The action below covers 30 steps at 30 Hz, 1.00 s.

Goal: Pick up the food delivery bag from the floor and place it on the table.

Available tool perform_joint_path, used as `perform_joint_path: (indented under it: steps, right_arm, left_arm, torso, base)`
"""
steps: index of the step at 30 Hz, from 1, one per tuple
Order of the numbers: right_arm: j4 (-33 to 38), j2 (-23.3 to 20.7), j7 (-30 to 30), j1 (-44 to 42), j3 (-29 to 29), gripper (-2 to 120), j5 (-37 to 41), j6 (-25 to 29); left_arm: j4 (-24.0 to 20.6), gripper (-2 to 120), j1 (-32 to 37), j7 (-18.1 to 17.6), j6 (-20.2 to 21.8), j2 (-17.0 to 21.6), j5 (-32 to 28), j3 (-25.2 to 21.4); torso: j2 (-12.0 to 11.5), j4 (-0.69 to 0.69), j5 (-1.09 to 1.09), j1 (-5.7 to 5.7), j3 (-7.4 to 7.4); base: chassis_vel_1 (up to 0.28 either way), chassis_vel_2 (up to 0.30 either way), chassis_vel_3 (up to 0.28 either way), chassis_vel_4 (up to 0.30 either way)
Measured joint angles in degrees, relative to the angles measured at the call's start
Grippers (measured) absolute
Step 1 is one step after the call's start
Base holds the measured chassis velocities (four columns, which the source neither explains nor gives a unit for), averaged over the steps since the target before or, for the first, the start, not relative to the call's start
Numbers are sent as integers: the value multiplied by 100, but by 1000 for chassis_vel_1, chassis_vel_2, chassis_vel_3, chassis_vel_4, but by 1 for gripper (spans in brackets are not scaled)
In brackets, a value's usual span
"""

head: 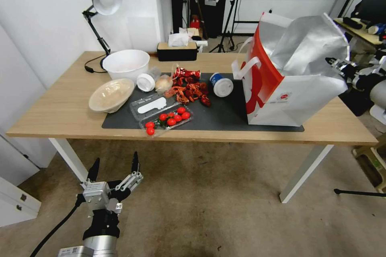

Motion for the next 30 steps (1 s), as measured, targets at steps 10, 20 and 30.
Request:
perform_joint_path:
  steps: [10,20,30]
  right_arm:
    - [-229,98,-583,460,-611,95,-1338,329]
    - [-411,193,-1223,639,-911,100,-1993,553]
    - [-401,89,-1658,281,-596,100,-2655,966]
  left_arm:
    - [42,100,-92,-16,16,74,-72,-19]
    - [59,100,-182,-89,103,131,-154,-54]
    - [-6,100,-169,-105,111,69,-152,-45]
  torso:
    - [0,0,0,0,0]
    - [0,1,0,0,0]
    - [0,0,0,0,0]
  base:
    - [0,0,0,0]
    - [0,0,0,0]
    - [0,0,0,0]
